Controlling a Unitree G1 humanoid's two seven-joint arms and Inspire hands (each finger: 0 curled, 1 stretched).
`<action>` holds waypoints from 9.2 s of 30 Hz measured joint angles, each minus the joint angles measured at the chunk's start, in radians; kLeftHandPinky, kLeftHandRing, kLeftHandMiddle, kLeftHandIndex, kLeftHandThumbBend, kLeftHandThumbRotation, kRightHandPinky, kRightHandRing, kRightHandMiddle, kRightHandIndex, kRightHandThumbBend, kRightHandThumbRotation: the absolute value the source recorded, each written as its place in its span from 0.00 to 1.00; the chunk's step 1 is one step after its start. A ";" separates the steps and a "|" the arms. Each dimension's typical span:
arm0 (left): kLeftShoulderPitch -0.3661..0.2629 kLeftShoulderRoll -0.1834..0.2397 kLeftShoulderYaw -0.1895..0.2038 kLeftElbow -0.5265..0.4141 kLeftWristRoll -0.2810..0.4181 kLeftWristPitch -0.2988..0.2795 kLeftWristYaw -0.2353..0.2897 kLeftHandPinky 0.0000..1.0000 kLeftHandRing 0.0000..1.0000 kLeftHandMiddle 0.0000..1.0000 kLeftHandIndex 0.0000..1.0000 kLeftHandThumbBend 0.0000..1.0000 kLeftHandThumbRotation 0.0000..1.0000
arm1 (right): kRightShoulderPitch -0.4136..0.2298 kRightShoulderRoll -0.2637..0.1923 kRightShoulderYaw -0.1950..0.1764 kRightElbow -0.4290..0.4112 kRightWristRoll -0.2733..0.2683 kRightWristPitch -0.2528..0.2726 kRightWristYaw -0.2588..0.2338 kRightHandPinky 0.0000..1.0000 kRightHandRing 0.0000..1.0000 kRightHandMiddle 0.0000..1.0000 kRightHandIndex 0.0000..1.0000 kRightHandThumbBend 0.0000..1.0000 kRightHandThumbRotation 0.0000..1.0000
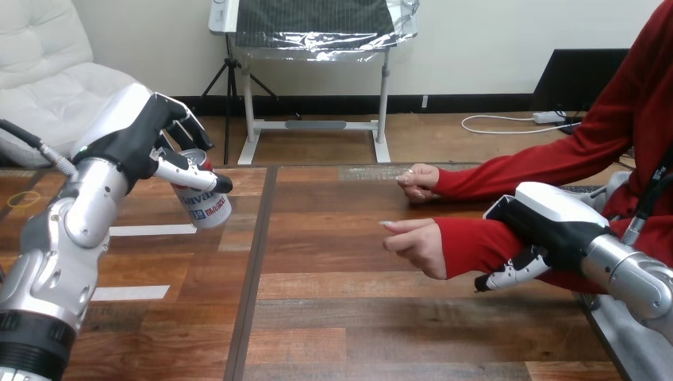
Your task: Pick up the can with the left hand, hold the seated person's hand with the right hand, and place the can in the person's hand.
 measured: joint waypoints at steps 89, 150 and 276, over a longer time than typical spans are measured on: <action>-0.126 -0.269 -0.069 0.173 -0.004 -0.130 0.029 0.34 0.39 0.45 0.44 0.76 0.00 | -0.005 0.094 -0.041 -0.087 0.097 -0.006 0.058 0.26 0.28 0.32 0.35 0.69 0.35; -0.181 -0.423 -0.078 0.339 -0.030 -0.157 0.078 0.31 0.36 0.43 0.43 0.71 0.00 | -0.005 0.111 -0.041 -0.129 0.072 0.051 0.056 0.20 0.23 0.27 0.29 0.70 0.42; 0.586 -0.383 0.169 -0.419 -0.342 -0.443 0.110 0.64 0.73 0.75 0.70 0.60 1.00 | 0.312 0.251 -0.257 -0.600 0.457 0.112 0.205 0.85 0.92 0.93 0.93 0.75 1.00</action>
